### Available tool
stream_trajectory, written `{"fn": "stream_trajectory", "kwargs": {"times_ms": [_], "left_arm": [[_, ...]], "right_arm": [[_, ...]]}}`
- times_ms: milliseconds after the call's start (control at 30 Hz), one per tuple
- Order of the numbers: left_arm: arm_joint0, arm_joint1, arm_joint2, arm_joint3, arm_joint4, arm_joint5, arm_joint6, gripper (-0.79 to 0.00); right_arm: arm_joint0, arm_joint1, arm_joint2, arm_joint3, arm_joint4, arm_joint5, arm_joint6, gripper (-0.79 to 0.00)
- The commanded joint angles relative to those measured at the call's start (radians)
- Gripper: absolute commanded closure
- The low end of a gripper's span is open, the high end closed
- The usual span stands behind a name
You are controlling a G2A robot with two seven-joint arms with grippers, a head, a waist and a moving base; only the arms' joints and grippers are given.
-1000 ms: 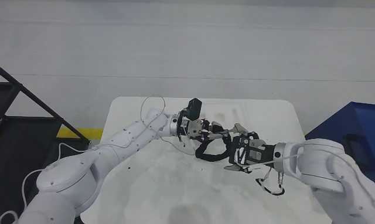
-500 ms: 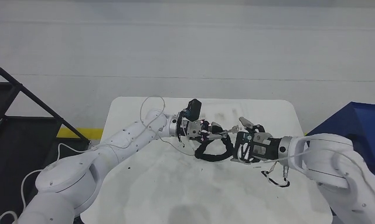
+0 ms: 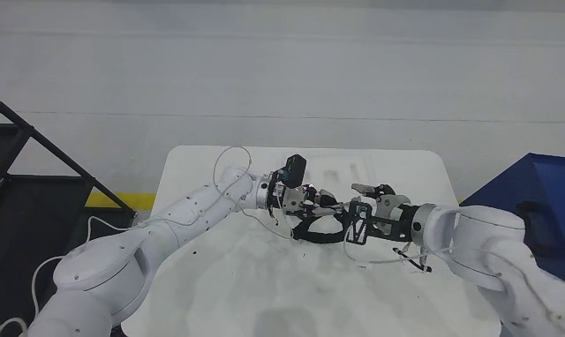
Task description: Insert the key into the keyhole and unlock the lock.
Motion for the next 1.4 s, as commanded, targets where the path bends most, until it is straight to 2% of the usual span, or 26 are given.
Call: {"fn": "stream_trajectory", "kwargs": {"times_ms": [0, 300, 333, 367, 500, 867, 1067, 1133, 1367], "left_arm": [[0.001, 0.000, 0.000, -0.001, 0.002, 0.000, 0.000, 0.000], [0.003, 0.001, 0.000, -0.006, 0.005, 0.000, 0.000, 0.000], [0.003, 0.001, 0.000, -0.006, 0.005, 0.000, 0.000, 0.000], [0.003, 0.002, 0.000, -0.007, 0.005, 0.000, 0.000, 0.000], [0.003, 0.002, 0.000, -0.008, 0.006, 0.000, 0.000, 0.000], [0.003, 0.003, 0.000, -0.011, 0.007, 0.000, 0.000, 0.000], [0.002, 0.004, 0.000, -0.013, 0.008, 0.000, 0.000, 0.000], [0.001, 0.004, 0.000, -0.015, 0.010, 0.000, 0.000, 0.000], [-0.001, 0.006, 0.000, -0.017, 0.013, 0.000, 0.000, 0.000]], "right_arm": [[-0.010, 0.000, -0.013, -0.013, -0.058, 0.008, -0.004, -0.357], [-0.041, -0.003, -0.052, -0.043, -0.228, 0.042, -0.033, -0.342], [-0.044, -0.003, -0.053, -0.044, -0.238, 0.044, -0.044, -0.292], [-0.046, -0.003, -0.052, -0.045, -0.242, 0.045, -0.048, -0.277], [-0.059, -0.003, -0.048, -0.055, -0.259, 0.045, -0.064, 0.000], [-0.076, -0.006, -0.021, -0.051, -0.159, 0.022, -0.075, 0.000], [-0.056, -0.010, 0.002, 0.001, 0.070, 0.020, -0.044, 0.000], [-0.041, -0.012, 0.006, 0.020, 0.168, 0.036, -0.012, 0.000], [0.002, -0.017, 0.009, 0.070, 0.368, 0.112, 0.069, 0.000]]}}
